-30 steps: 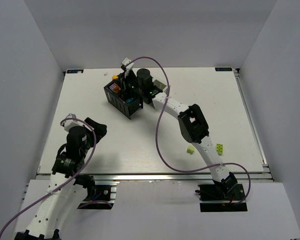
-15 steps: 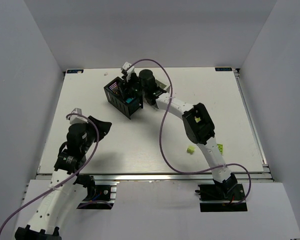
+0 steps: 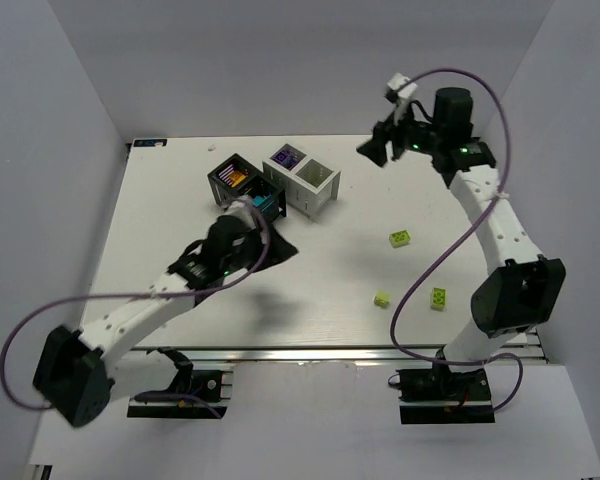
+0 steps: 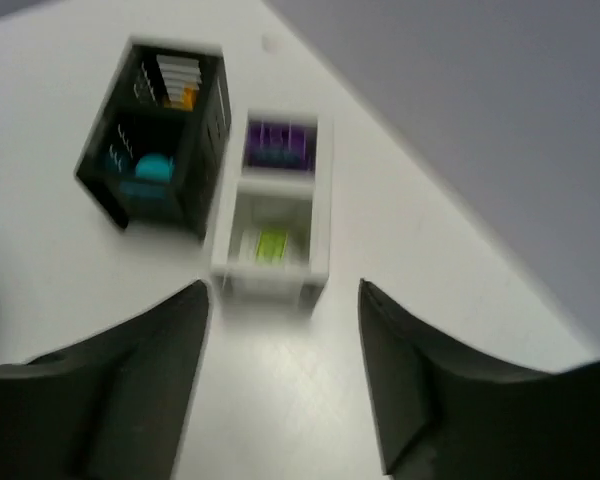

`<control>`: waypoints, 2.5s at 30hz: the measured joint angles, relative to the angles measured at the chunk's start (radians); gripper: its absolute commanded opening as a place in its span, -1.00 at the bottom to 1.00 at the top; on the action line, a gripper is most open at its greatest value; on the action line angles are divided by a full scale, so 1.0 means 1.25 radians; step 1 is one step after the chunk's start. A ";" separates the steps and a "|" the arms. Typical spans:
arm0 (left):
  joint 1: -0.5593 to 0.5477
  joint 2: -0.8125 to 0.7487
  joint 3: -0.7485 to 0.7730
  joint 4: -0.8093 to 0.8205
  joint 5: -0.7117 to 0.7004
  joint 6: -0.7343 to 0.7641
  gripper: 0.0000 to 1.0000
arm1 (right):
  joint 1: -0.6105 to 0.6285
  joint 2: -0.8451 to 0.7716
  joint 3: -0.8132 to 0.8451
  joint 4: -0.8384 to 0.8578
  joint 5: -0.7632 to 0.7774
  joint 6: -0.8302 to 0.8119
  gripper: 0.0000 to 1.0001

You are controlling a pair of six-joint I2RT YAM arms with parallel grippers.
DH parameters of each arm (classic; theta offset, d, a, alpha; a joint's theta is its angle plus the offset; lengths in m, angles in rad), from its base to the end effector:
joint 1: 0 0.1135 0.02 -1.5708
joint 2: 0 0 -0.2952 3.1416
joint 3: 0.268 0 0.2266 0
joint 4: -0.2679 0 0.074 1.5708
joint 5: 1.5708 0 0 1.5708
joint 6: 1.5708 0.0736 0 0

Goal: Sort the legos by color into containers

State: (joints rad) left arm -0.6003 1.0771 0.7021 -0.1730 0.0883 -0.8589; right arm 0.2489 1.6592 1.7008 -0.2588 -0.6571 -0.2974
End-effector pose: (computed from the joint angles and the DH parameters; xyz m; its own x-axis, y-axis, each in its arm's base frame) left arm 0.1871 -0.1359 0.2725 -0.7539 -0.3979 -0.5229 0.0827 0.7320 -0.6763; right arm 0.3679 0.1399 0.4481 0.0270 -0.2325 -0.9722 -0.8004 0.5777 -0.1604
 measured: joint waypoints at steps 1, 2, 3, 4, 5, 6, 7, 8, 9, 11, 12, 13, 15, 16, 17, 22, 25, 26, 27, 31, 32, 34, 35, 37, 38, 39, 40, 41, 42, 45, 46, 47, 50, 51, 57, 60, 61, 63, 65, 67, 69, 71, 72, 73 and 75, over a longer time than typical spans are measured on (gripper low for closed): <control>-0.035 0.052 0.035 -0.001 -0.009 0.005 0.64 | -0.032 -0.019 -0.030 -0.049 0.002 -0.024 0.59; -0.066 0.105 0.071 -0.003 -0.017 0.011 0.66 | -0.062 -0.034 -0.064 -0.102 0.002 -0.047 0.74; -0.090 0.150 0.101 -0.006 -0.022 0.017 0.69 | -0.089 -0.044 -0.093 -0.150 0.003 -0.066 0.77; -0.117 0.194 0.132 -0.009 -0.027 0.023 0.70 | -0.125 -0.049 -0.125 -0.206 0.002 -0.088 0.77; -0.139 0.239 0.168 -0.022 -0.031 0.029 0.70 | -0.162 -0.051 -0.155 -0.264 -0.004 -0.113 0.76; -0.156 0.276 0.200 -0.034 -0.035 0.032 0.70 | -0.199 -0.051 -0.179 -0.311 -0.006 -0.137 0.75; -0.172 0.320 0.237 -0.046 -0.042 0.034 0.70 | -0.239 -0.051 -0.199 -0.356 -0.007 -0.168 0.71; -0.186 0.362 0.277 -0.063 -0.048 0.034 0.70 | -0.275 -0.051 -0.215 -0.399 -0.008 -0.199 0.68; -0.197 0.401 0.313 -0.077 -0.053 0.031 0.70 | -0.312 -0.052 -0.229 -0.443 -0.007 -0.237 0.65; -0.213 0.469 0.379 -0.108 -0.062 0.024 0.69 | -0.376 -0.060 -0.256 -0.529 -0.002 -0.344 0.55; -0.219 0.495 0.402 -0.123 -0.068 0.020 0.69 | -0.395 -0.070 -0.275 -0.566 -0.001 -0.401 0.54; -0.222 0.511 0.416 -0.134 -0.077 0.017 0.69 | -0.403 -0.087 -0.303 -0.595 -0.001 -0.457 0.55; -0.225 0.522 0.421 -0.159 -0.101 0.010 0.69 | -0.397 -0.133 -0.375 -0.651 -0.001 -0.570 0.57; -0.225 0.520 0.420 -0.174 -0.114 0.008 0.69 | -0.388 -0.162 -0.419 -0.659 0.002 -0.614 0.59; -0.225 0.516 0.417 -0.186 -0.129 0.005 0.69 | -0.374 -0.194 -0.465 -0.674 0.007 -0.653 0.61; -0.223 0.445 0.373 -0.193 -0.183 -0.003 0.77 | -0.275 -0.307 -0.607 -0.633 0.056 -0.712 0.63; -0.223 0.360 0.315 -0.185 -0.209 -0.015 0.83 | -0.195 -0.327 -0.646 -0.566 0.098 -0.672 0.62; -0.223 0.331 0.295 -0.181 -0.219 -0.020 0.84 | -0.161 -0.329 -0.657 -0.539 0.113 -0.651 0.61; -0.223 0.308 0.281 -0.181 -0.230 -0.027 0.84 | -0.127 -0.329 -0.665 -0.517 0.129 -0.623 0.60; -0.223 0.223 0.234 -0.184 -0.278 -0.048 0.86 | -0.011 -0.324 -0.679 -0.435 0.200 -0.499 0.58; -0.223 0.201 0.221 -0.188 -0.292 -0.055 0.87 | 0.009 -0.320 -0.679 -0.417 0.214 -0.470 0.58; -0.223 0.156 0.196 -0.197 -0.321 -0.069 0.87 | 0.045 -0.304 -0.679 -0.386 0.247 -0.407 0.56; -0.223 0.132 0.180 -0.199 -0.334 -0.076 0.87 | 0.056 -0.295 -0.679 -0.376 0.259 -0.383 0.56; -0.223 0.079 0.149 -0.210 -0.359 -0.091 0.87 | 0.081 -0.275 -0.679 -0.360 0.283 -0.339 0.52; -0.223 0.051 0.134 -0.216 -0.370 -0.100 0.88 | 0.091 -0.266 -0.679 -0.355 0.291 -0.323 0.50; -0.223 0.026 0.122 -0.221 -0.380 -0.108 0.88 | 0.101 -0.257 -0.679 -0.352 0.298 -0.307 0.48; -0.223 0.000 0.110 -0.226 -0.392 -0.116 0.88 | 0.111 -0.251 -0.679 -0.350 0.303 -0.293 0.45; -0.223 -0.024 0.100 -0.233 -0.403 -0.123 0.88 | 0.122 -0.246 -0.679 -0.350 0.309 -0.282 0.43; -0.223 -0.046 0.091 -0.238 -0.413 -0.131 0.89 | 0.134 -0.242 -0.679 -0.349 0.314 -0.269 0.43; -0.223 -0.103 0.061 -0.246 -0.437 -0.152 0.89 | 0.162 -0.231 -0.679 -0.342 0.325 -0.243 0.36; -0.223 -0.118 0.052 -0.251 -0.443 -0.158 0.89 | 0.169 -0.226 -0.679 -0.338 0.328 -0.236 0.36; -0.223 -0.130 0.045 -0.255 -0.448 -0.164 0.89 | 0.176 -0.219 -0.679 -0.335 0.335 -0.228 0.34; -0.223 -0.149 0.032 -0.261 -0.459 -0.177 0.89 | 0.186 -0.189 -0.679 -0.329 0.359 -0.215 0.29; -0.223 -0.149 0.032 -0.263 -0.461 -0.179 0.89 | 0.190 -0.177 -0.679 -0.328 0.369 -0.210 0.27; -0.223 -0.145 0.032 -0.277 -0.476 -0.182 0.90 | 0.201 -0.137 -0.685 -0.326 0.405 -0.206 -0.04; -0.223 -0.145 0.032 -0.278 -0.483 -0.182 0.91 | 0.206 -0.137 -0.698 -0.326 0.411 -0.211 -0.49; -0.223 -0.145 0.032 -0.279 -0.485 -0.182 0.91 | 0.206 -0.137 -0.699 -0.327 0.412 -0.216 -0.60; -0.223 -0.145 0.032 -0.279 -0.487 -0.181 0.91 | 0.206 -0.137 -0.699 -0.330 0.410 -0.221 -0.90; -0.223 -0.145 0.032 -0.278 -0.490 -0.181 0.93 | 0.206 -0.137 -0.696 -0.338 0.403 -0.235 -0.99; -0.223 -0.145 0.032 -0.277 -0.491 -0.179 0.93 | 0.206 -0.137 -0.680 -0.357 0.394 -0.252 -1.00; -0.223 -0.143 0.032 -0.273 -0.493 -0.177 0.95 | 0.206 -0.139 -0.642 -0.374 0.378 -0.275 -1.00; -0.223 -0.140 0.032 -0.267 -0.495 -0.176 0.95 | 0.206 -0.141 -0.581 -0.387 0.360 -0.297 -1.00; -0.223 -0.138 0.032 -0.263 -0.496 -0.175 0.95 | 0.206 -0.142 -0.544 -0.385 0.346 -0.307 -1.00; -0.223 -0.138 0.032 -0.260 -0.497 -0.175 0.95 | 0.205 -0.143 -0.505 -0.384 0.334 -0.314 -1.00; -0.223 -0.138 0.032 -0.255 -0.499 -0.175 0.96 | 0.201 -0.143 -0.424 -0.366 0.305 -0.318 -1.00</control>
State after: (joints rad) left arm -0.8791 0.9051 0.7422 -0.4915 -0.5350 -1.0771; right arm 0.5007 1.4807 1.1706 -0.7166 -0.2756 -0.6949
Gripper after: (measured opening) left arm 0.970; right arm 0.342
